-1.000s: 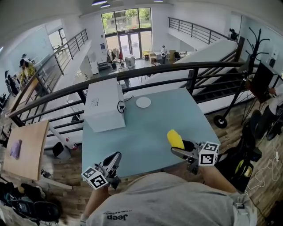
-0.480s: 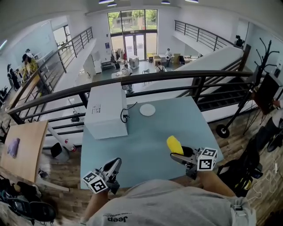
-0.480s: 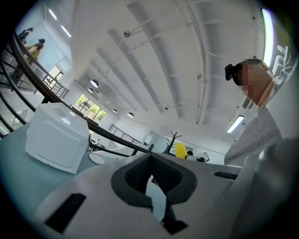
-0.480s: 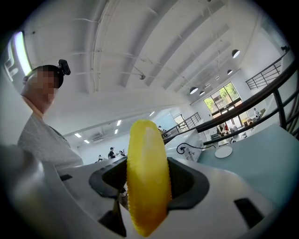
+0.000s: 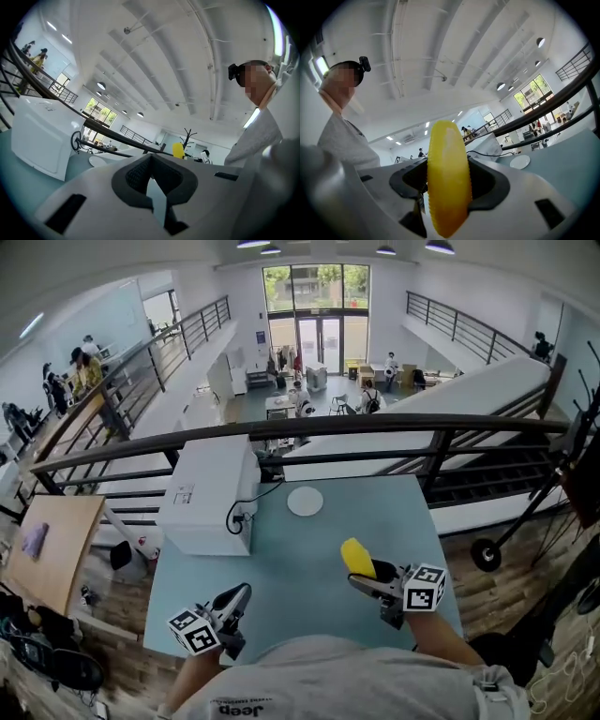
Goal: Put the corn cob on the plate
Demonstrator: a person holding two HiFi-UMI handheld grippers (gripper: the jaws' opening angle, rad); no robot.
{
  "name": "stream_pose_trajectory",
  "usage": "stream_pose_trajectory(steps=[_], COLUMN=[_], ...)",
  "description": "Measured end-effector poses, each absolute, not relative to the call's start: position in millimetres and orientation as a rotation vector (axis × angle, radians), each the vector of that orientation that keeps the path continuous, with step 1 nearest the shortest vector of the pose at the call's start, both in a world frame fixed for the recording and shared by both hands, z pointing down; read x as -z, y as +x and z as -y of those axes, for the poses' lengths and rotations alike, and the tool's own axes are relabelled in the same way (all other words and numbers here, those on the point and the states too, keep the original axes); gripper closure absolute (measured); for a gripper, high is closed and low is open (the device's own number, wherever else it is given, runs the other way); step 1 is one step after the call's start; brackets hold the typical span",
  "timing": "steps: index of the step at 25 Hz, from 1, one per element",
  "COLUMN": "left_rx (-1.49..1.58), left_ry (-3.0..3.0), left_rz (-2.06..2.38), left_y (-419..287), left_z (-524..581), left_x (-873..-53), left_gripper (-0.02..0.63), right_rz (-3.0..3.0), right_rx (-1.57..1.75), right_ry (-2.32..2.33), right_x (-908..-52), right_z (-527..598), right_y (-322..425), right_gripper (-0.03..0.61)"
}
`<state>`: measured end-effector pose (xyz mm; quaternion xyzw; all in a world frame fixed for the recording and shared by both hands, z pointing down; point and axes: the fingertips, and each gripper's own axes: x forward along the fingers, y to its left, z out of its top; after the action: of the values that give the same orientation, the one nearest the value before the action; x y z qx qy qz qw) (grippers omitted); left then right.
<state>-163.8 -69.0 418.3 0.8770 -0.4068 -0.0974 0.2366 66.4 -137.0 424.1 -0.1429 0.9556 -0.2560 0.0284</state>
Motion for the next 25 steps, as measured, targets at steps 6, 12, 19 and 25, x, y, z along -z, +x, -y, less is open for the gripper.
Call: stream_pose_trajectory(steps=[6,12,19,25], left_rx=[0.189,0.106,0.074,0.065], left_ry=[2.36,2.373,2.423,2.462], left_rz=[1.133,1.105,1.018,1.005], left_y=[-122,-149,-174,-170], left_z=[117,160,216,267], left_x=[-428,-450,-472,-489], left_gripper=[0.604,0.604,0.604,0.604], right_rz=[-2.941,-2.933,-2.928,-3.025], right_rx=[0.787,0.808,0.863,0.807], right_ry=[-0.42,-0.554,-0.786,-0.896], right_x=[-441,-476,-499,-516], right_z=[209,250,289,345], right_y=[94,79,56,48], right_gripper=[0.319,0.319,0.319,0.319])
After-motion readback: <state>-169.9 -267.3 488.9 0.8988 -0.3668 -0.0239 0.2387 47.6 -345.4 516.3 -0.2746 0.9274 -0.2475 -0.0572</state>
